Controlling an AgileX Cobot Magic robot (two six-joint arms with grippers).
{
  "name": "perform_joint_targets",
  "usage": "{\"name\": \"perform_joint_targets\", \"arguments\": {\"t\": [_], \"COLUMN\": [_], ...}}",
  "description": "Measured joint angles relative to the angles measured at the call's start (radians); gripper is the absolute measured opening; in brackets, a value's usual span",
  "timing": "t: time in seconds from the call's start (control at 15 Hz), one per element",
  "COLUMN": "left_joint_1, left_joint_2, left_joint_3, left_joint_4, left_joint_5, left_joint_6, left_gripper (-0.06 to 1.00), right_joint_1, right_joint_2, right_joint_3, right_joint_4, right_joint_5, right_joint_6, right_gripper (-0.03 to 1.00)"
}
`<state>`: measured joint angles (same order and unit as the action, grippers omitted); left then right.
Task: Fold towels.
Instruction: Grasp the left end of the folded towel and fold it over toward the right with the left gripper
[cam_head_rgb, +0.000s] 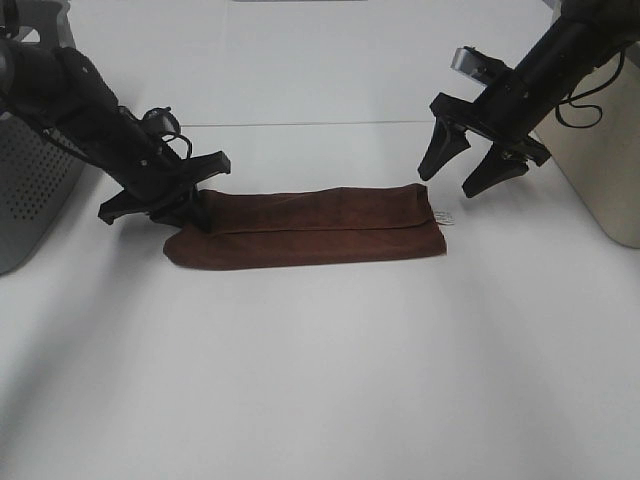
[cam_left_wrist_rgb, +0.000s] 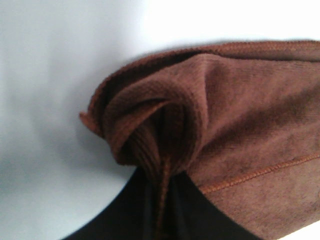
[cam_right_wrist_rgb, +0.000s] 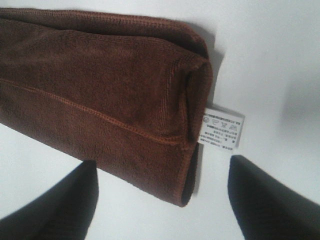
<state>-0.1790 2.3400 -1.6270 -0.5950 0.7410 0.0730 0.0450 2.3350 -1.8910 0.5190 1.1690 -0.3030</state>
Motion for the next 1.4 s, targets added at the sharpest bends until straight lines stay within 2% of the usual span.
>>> {"name": "perform_joint_targets", "arguments": {"t": [0.13,0.33,0.4,0.47,0.53,0.67,0.73,0.87,1.27,1.4], "left_joint_1": [0.008,0.021,0.018,0.007,-0.011,-0.051,-0.076,-0.134,-0.281,-0.297], "left_joint_2": [-0.025,-0.086,-0.103,-0.117,-0.13,-0.138,-0.133,-0.1,-0.009,-0.007], "left_joint_3": [0.0,-0.039,-0.069,-0.105,-0.14,-0.186,-0.191,-0.194,-0.194,-0.194], "left_joint_4": [0.105,0.371,0.421,0.431,0.402,0.245,0.158,0.073,0.043,0.029], "left_joint_5": [0.026,0.119,0.17,0.212,0.236,0.228,0.202,0.129,-0.095,-0.13], "left_joint_6": [-0.054,-0.213,-0.254,-0.267,-0.268,-0.228,-0.211,-0.207,-0.267,-0.288], "left_gripper": [0.03,0.03,0.03,0.03,0.03,0.03,0.03,0.03,0.03,0.1], "right_joint_1": [0.0,0.0,0.0,0.0,0.0,0.0,0.0,0.0,0.0,0.0], "right_joint_2": [0.0,0.0,0.0,0.0,0.0,0.0,0.0,0.0,0.0,0.0], "right_joint_3": [0.0,0.0,0.0,0.0,0.0,0.0,0.0,0.0,0.0,0.0], "right_joint_4": [0.0,0.0,0.0,0.0,0.001,0.001,0.004,0.008,0.013,0.016], "right_joint_5": [0.0,0.0,0.0,0.0,0.0,0.0,0.0,-0.001,-0.02,-0.02], "right_joint_6": [0.0,0.0,0.002,0.005,0.007,0.009,0.01,0.028,0.051,0.051], "right_gripper": [0.69,0.69,0.69,0.69,0.69,0.69,0.69,0.69,0.69,0.69]}}
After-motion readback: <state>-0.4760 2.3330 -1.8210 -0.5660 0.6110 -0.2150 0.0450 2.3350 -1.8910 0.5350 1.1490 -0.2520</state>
